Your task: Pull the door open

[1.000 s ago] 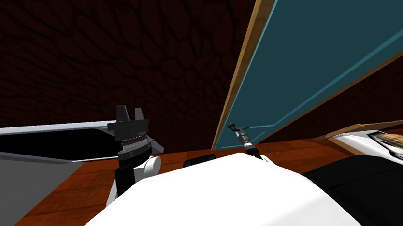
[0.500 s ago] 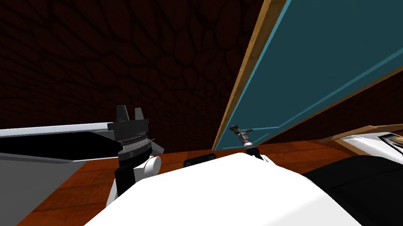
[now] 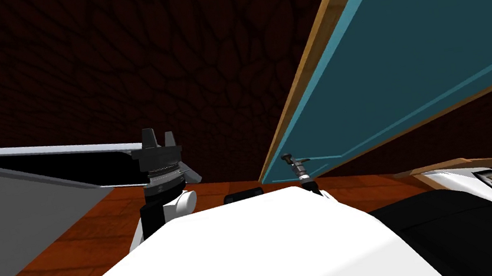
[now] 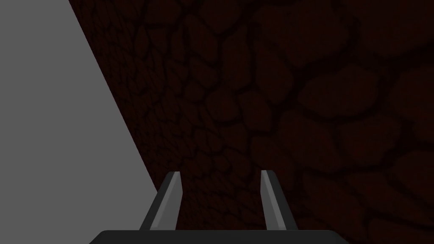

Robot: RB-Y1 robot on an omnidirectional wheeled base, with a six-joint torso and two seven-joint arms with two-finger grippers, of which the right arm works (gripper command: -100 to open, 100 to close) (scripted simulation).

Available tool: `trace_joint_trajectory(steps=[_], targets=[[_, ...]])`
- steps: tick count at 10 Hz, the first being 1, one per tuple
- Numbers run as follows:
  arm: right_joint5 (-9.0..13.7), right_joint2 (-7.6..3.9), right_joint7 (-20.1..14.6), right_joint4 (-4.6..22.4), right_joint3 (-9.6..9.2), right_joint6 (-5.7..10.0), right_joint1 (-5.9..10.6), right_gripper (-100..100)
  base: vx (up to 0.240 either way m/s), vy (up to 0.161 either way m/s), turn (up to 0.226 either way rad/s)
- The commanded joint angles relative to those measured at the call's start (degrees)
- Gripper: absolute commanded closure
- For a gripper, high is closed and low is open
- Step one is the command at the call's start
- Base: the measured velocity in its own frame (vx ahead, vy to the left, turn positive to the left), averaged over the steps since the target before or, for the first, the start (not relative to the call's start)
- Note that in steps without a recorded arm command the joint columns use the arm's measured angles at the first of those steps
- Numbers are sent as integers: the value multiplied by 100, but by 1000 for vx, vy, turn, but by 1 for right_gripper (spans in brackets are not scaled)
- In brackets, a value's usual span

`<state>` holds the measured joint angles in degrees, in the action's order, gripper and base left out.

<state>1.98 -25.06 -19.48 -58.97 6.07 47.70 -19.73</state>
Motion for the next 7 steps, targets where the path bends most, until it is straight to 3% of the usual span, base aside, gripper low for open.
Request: trace_joint_trajectory(steps=[1,7], targets=[[-16,-48,-54,57,-43,153,-72,100,-187,-41,127],[-50,-290,-288,330,-157,776,-294,100,-201,-54,154]])
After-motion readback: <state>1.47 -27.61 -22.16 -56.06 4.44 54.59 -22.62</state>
